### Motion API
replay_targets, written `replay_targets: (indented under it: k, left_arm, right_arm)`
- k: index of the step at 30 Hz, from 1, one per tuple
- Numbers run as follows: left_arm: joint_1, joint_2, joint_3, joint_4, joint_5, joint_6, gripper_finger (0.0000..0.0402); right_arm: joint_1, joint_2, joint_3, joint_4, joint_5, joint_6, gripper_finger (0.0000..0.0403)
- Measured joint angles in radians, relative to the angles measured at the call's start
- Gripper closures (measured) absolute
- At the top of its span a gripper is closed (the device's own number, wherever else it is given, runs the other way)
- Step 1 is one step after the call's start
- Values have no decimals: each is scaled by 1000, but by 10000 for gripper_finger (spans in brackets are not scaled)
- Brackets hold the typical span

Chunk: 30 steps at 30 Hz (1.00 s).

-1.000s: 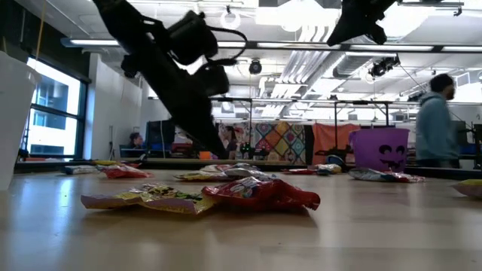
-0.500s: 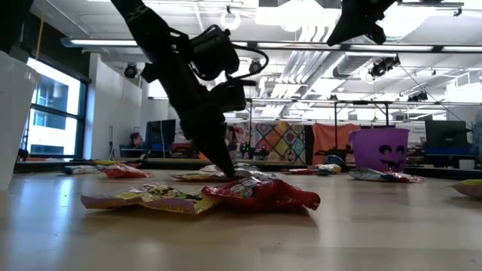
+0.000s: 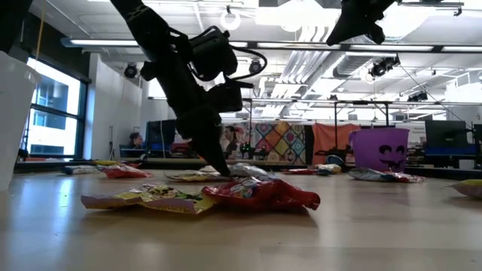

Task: Sort candy
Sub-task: Put the white chocolate bar into the white bin

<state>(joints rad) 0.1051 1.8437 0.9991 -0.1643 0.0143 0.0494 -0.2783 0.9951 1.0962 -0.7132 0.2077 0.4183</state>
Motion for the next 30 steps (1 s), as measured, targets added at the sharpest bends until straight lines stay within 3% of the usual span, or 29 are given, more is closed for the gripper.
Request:
replay_targets:
  k: [5, 10, 16, 24, 30]
  left_arm:
    - [1, -82, -1, -2, -5, 17, 396]
    - [7, -219, -1, -26, -1, 19, 401]
    - [-10, -455, 0, -246, 88, -43, 401]
    - [-181, -769, 0, -709, 204, -406, 401]
    - [-486, -874, 0, -785, 208, -851, 401]
  right_arm:
    - [0, 0, 0, 0, 0, 0, 402]
    - [0, 0, 0, 8, 0, -1, 402]
    - [0, 0, 0, 41, 0, -37, 402]
    - [0, 0, 0, 52, -1, -84, 402]
    - [0, 0, 0, 53, -1, -87, 402]
